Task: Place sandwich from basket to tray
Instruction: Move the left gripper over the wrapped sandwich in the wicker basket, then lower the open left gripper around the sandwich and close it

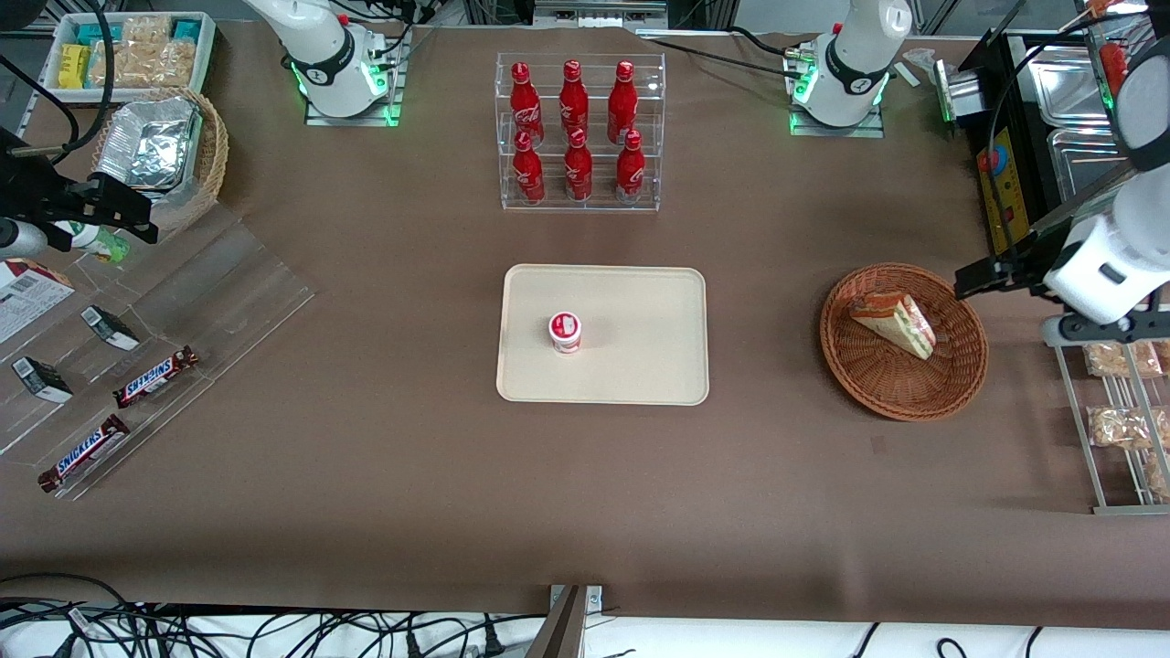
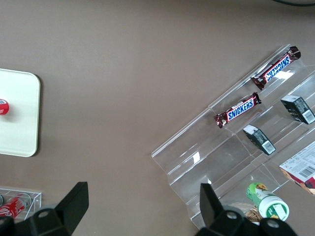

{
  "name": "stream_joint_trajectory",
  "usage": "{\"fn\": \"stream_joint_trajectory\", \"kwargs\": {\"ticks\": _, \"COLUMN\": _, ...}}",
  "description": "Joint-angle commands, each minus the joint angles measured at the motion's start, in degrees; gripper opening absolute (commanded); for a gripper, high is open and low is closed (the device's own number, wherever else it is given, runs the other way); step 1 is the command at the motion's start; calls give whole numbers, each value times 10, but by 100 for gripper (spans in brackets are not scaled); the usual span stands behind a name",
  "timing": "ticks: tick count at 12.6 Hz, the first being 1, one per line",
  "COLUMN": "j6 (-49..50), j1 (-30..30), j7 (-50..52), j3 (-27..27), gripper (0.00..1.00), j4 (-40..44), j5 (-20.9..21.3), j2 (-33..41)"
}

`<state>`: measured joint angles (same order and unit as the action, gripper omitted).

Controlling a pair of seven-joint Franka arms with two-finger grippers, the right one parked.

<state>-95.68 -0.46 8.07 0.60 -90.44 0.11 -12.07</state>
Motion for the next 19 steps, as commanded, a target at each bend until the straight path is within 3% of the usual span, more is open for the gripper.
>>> {"fn": "stream_joint_trajectory", "kwargs": {"ticks": 1, "j6": -69, "j1": -2, "j7": 72, "j3": -3, "gripper": 100, "j4": -84, "j5": 21, "j2": 20}}
{"fn": "stream_joint_trajectory", "kwargs": {"ticks": 10, "j6": -311, "j1": 8, "j7": 298, "j3": -1, "gripper": 100, "j4": -311, "j5": 39, "j2": 49}}
{"fn": "stream_joint_trajectory", "kwargs": {"ticks": 12, "j6": -363, "j1": 9, "j7": 358, "j3": 0, "gripper": 100, "j4": -350, "j5": 76, "j2": 49}}
{"fn": "stream_joint_trajectory", "kwargs": {"ticks": 19, "j6": -444, "j1": 32, "j7": 422, "j3": 2, "gripper": 100, "j4": -411, "j5": 78, "j2": 42}}
